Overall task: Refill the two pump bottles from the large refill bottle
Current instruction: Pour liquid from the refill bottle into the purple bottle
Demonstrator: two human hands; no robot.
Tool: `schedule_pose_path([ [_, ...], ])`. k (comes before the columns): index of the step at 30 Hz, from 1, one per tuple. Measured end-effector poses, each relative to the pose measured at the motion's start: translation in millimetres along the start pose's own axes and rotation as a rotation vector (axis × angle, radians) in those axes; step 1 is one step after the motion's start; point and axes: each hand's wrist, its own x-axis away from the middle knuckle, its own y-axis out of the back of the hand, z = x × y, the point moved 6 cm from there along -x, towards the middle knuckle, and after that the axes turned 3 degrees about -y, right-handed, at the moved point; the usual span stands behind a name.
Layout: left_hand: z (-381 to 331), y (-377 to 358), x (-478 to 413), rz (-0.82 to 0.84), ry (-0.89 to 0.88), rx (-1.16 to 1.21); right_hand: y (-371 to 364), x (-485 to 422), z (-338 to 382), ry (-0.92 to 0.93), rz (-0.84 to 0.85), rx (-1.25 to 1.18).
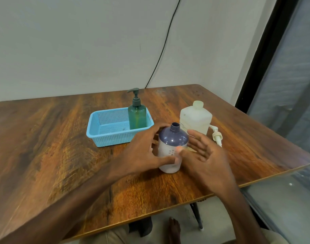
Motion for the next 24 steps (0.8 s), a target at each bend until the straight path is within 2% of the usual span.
schedule_pose_path([
  [3, 5, 1, -3, -0.025, 0.037, 0.010, 36, 6, 3, 0.048, -0.326, -0.016],
  [5, 7, 0, -6, -0.032, 0.046, 0.022, 52, 3, -2, 0.053, -0.467, 0.018],
  [7, 7, 0, -8, -0.035, 0.042, 0.016, 52, -8, -11, 0.007, -0.462, 0.110],
  [12, 5, -6, -9, -0.028, 0.022, 0.015, 27, -33, -30, -0.072, -0.309, 0.256],
  [18, 7, -9, -2, -0.097, 0.027, 0.074, 19, -44, -27, -0.041, -0.410, 0.290],
  [24, 4, -8, 4, -0.154, 0.010, 0.090, 30, -31, -19, 0.026, -0.405, 0.299],
])
